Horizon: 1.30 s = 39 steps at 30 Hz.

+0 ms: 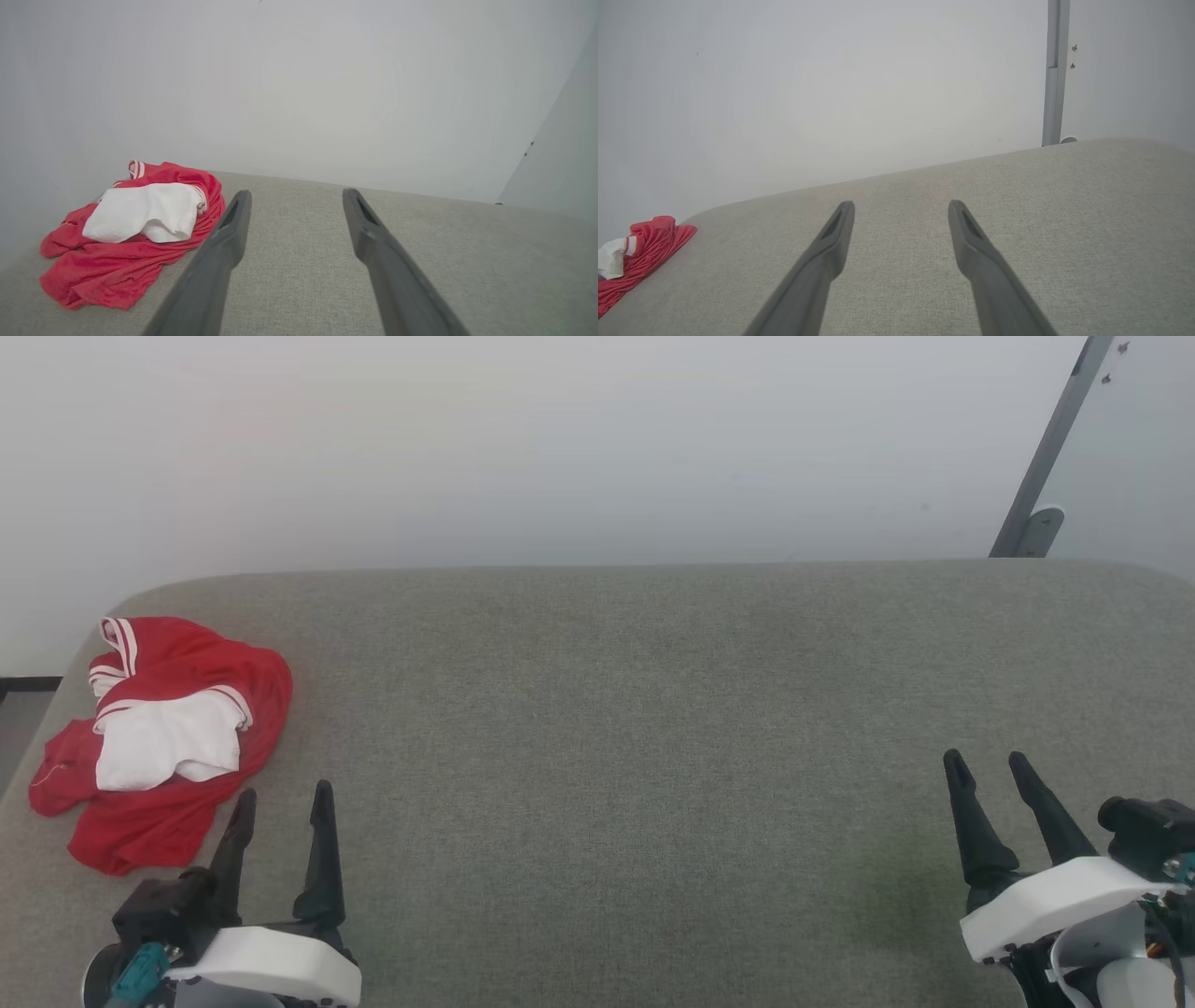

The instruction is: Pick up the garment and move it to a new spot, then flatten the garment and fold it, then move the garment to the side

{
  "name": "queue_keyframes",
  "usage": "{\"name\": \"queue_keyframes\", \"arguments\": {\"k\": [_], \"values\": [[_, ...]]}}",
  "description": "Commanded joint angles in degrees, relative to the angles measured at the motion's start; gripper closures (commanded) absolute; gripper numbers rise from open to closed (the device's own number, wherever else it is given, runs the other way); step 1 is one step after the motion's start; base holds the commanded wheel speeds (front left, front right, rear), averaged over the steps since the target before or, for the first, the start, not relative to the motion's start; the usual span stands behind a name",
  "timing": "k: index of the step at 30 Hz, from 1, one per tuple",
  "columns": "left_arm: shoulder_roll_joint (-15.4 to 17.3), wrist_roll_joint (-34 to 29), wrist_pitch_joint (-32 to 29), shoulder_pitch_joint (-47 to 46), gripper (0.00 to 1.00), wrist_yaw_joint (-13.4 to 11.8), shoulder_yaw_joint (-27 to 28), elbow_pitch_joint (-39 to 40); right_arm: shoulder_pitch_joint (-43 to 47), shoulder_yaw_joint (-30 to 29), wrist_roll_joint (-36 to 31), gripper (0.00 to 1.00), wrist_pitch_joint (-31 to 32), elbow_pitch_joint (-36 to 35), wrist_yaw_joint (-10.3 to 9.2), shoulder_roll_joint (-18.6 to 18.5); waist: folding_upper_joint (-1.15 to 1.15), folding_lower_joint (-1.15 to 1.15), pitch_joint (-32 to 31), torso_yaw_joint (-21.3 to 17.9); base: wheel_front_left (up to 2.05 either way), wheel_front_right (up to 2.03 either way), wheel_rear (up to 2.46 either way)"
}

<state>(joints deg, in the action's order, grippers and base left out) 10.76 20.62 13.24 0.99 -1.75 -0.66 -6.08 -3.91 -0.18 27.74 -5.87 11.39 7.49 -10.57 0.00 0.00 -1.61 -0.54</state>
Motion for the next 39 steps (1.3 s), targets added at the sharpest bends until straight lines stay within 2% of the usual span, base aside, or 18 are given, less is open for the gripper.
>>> {"name": "queue_keyframes", "arguments": {"k": [1,17,32,39], "values": [[0.3,-1.3,0.6,0.5,0.0,-0.1,0.0,0.4,-0.2,0.0,-1.3,0.0,-0.5,-0.5,0.0,-0.3,0.0,0.0,0.0,0.0,0.0,0.0,0.0],[0.3,-6.4,2.1,1.0,0.0,0.3,0.2,0.8,-0.1,-0.3,-6.6,0.0,-1.6,-0.9,0.0,-0.5,0.0,0.0,-0.3,-0.2,0.0,0.0,0.0],[-0.7,-4.1,2.0,0.3,0.0,1.8,1.1,-0.9,0.5,-0.7,-6.7,0.0,-1.8,-1.1,0.0,-0.3,0.0,0.0,-0.5,0.1,0.0,0.0,0.0],[-0.3,-3.4,2.0,-0.6,0.0,1.1,2.6,-2.6,1.1,0.4,-6.2,0.0,-1.4,-1.3,0.0,-0.6,0.0,0.0,-1.2,2.7,0.0,0.0,0.0]]}}
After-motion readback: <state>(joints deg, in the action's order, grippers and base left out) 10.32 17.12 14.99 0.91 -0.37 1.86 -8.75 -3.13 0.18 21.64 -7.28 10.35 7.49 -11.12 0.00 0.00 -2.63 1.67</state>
